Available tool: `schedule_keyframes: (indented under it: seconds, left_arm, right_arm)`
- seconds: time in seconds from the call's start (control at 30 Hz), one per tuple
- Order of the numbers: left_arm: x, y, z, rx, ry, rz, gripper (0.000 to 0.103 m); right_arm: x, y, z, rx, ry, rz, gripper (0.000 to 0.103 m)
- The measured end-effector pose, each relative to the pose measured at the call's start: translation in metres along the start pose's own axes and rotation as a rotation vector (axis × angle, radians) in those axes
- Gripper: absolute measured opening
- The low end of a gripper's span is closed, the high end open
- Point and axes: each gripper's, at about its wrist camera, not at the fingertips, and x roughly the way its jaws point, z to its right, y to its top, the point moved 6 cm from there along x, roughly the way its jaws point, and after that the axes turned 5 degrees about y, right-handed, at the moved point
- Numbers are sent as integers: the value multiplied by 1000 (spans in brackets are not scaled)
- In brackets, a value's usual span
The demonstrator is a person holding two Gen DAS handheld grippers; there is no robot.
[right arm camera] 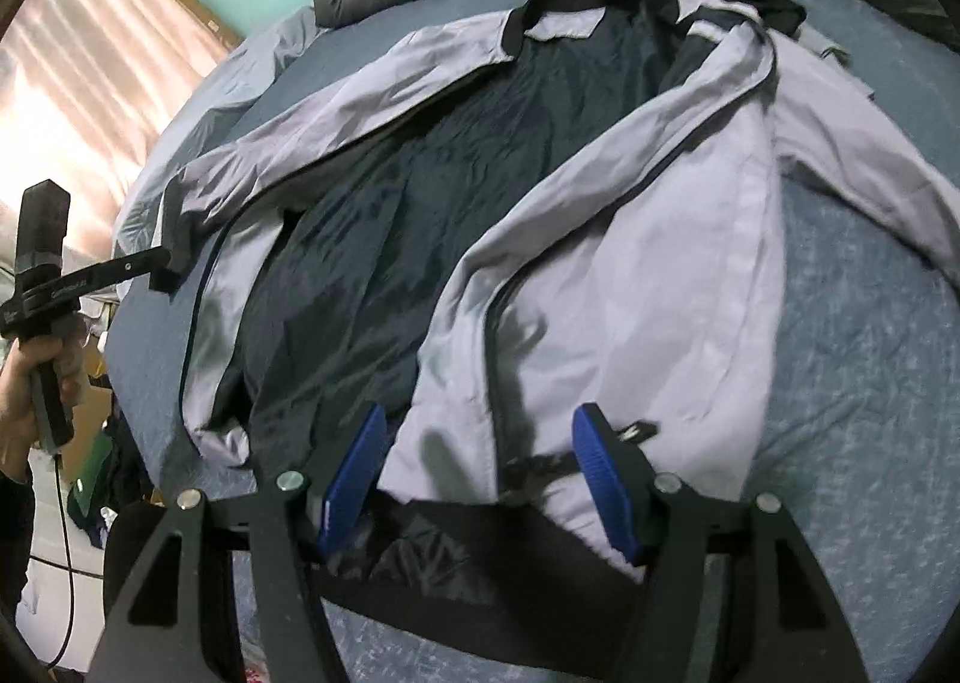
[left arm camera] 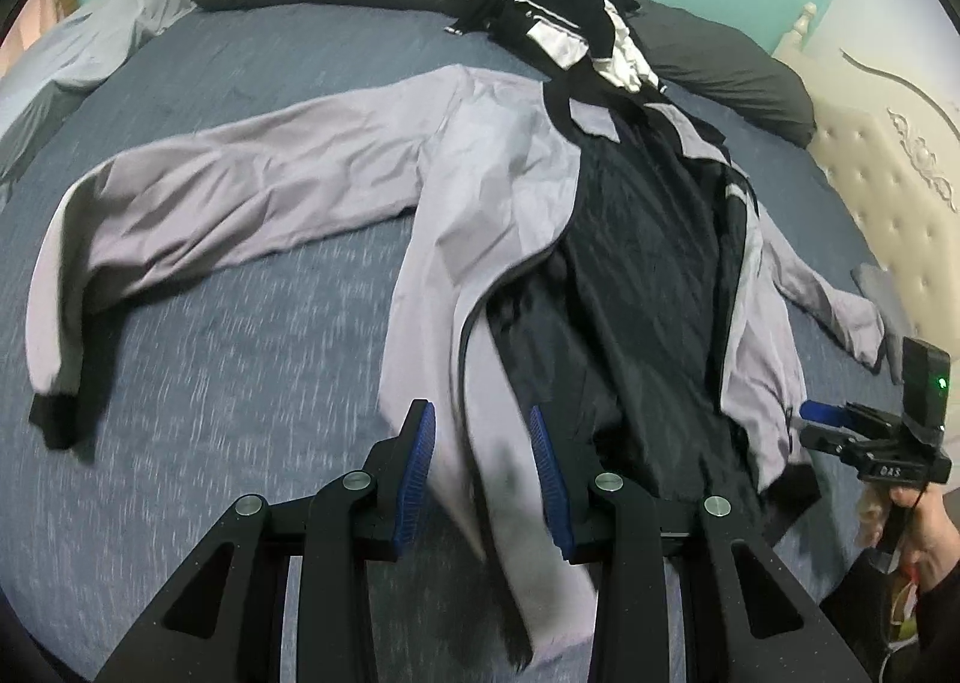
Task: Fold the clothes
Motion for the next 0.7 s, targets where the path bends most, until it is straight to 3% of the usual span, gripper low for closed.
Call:
schedule_keyframes:
  seconds: [0.13,0.2,0.27,0.37,0.4,0.7]
  left_arm:
    - [-11,-15,-10,-6,5,-8,36]
    - [-13,-20,-11,-1,8,-15,36]
    - [-14,-26,-11,5,7,-26,36]
    - [-11,-33,-10,1,-7,-52,36]
    - [-8,-36,-8,1,-12,-65,36]
    - [17,-64,8,-15,-69,-171,36]
  right_arm:
    - [12,-10,-9,-18,12,-31,62]
    - [15,-12,-14,-38,14,-41,32]
    - [15,-14,-18,-52,10,-44,21]
    - [5,-15,-25,-82,20,-30,19]
    - [2,-14,-27,-93,17,-25,2]
    - [-38,-14,-12,-71,4,0,3]
